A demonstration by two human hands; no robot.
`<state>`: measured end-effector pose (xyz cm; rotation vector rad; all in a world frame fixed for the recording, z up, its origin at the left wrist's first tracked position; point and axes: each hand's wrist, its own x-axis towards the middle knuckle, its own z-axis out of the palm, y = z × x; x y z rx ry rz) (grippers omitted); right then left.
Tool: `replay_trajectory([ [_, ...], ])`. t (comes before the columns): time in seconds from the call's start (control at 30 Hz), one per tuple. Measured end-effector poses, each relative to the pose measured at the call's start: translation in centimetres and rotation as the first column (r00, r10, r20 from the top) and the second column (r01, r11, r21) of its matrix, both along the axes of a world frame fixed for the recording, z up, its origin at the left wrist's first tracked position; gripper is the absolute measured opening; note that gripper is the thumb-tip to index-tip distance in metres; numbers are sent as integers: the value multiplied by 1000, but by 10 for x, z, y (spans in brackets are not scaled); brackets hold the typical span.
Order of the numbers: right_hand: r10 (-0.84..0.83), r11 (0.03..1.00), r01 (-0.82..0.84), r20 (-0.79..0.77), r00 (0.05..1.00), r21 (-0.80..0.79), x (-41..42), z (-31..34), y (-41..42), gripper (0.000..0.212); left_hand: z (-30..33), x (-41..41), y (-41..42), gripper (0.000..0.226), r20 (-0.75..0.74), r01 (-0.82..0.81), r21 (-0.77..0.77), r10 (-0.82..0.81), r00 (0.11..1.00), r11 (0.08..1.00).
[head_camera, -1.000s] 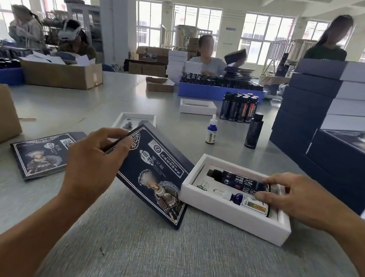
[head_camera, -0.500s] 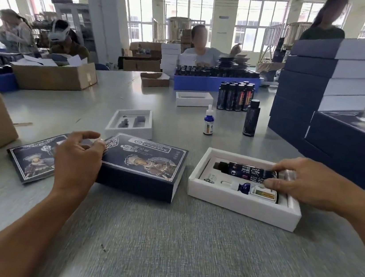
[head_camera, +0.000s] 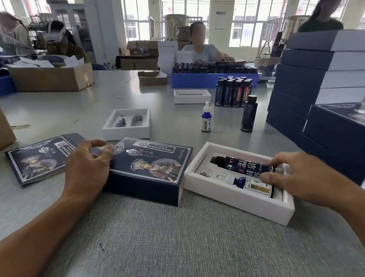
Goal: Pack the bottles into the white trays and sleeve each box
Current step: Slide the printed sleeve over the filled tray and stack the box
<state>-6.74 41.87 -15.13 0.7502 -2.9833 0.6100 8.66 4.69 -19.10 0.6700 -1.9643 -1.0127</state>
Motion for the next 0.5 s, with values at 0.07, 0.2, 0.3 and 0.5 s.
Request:
replay_trajectory([
  [0.07, -3, 1000, 3, 11, 1000, -13, 1, 0, -1, 40, 0, 0, -1, 27, 1, 2, 18, -2, 1000, 1000],
  [0.2, -13, 999, 14, 39, 999, -29, 4, 1, -4, 39, -1, -1, -2, 26, -12, -4, 56, 5, 1000, 998],
  [0.3, -7, 1000, 7, 33, 999, -24, 7, 2, -7, 40, -1, -2, -3, 24, -26, -6, 96, 9, 1000, 995],
  [0.5, 37, 999, -37, 16, 999, -4, 13, 3, -10, 36, -2, -2, 1, 22, -60, 25, 101, -19, 998, 995],
])
